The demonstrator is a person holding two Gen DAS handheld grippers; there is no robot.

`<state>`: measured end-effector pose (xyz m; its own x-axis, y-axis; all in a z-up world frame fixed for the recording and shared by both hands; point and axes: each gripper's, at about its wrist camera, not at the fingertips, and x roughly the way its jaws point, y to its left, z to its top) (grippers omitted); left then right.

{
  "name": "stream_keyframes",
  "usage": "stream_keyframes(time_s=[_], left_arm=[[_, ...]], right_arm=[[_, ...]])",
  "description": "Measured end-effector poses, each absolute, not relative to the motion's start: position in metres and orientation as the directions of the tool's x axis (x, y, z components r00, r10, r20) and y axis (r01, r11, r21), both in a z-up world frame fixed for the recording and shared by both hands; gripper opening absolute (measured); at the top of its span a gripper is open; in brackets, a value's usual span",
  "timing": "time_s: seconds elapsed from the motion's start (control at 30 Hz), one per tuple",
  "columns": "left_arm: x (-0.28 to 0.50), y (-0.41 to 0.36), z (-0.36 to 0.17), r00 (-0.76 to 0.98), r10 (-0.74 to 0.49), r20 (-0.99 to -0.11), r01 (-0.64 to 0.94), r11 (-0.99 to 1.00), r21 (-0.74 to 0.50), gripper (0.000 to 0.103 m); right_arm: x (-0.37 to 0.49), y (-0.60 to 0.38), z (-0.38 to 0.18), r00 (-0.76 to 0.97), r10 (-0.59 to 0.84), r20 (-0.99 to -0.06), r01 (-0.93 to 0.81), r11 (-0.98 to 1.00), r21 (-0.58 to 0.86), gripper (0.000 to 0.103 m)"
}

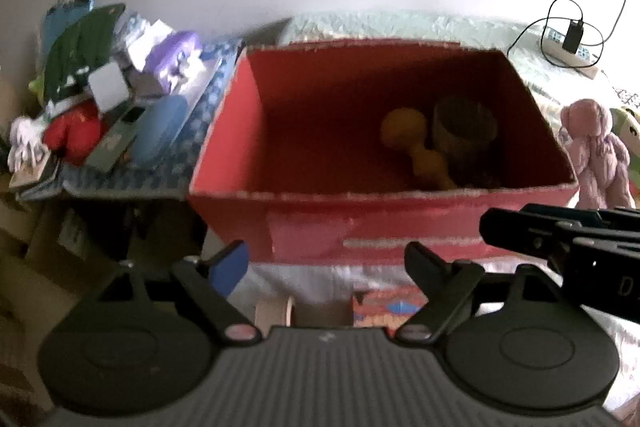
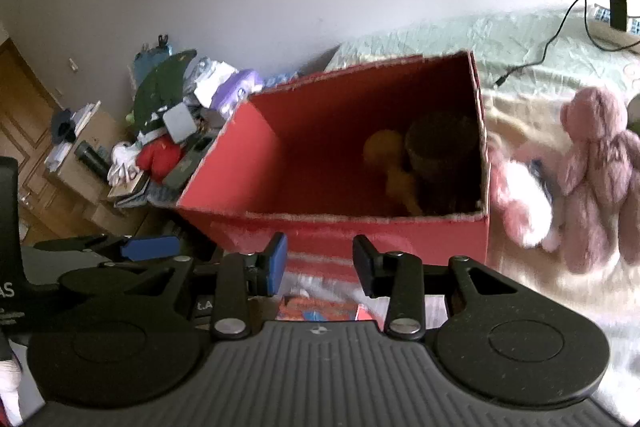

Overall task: Organize objects
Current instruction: 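Reach the right gripper down to the small red patterned gift box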

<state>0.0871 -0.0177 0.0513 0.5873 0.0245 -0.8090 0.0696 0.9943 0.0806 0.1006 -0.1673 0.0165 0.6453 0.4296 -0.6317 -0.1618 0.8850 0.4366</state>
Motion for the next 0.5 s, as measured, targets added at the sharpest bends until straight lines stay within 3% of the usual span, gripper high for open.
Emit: stream_keyframes(time_s=[0.5], left_arm=[[0.062, -0.016, 0.023, 0.511, 0.042, -0.858, 0.015, 0.998, 0.058, 0.091]], right_arm=[[0.084, -0.17, -0.016, 0.544, 0.465, -0.698, -0.14, 0.871, 0.471, 0.043]])
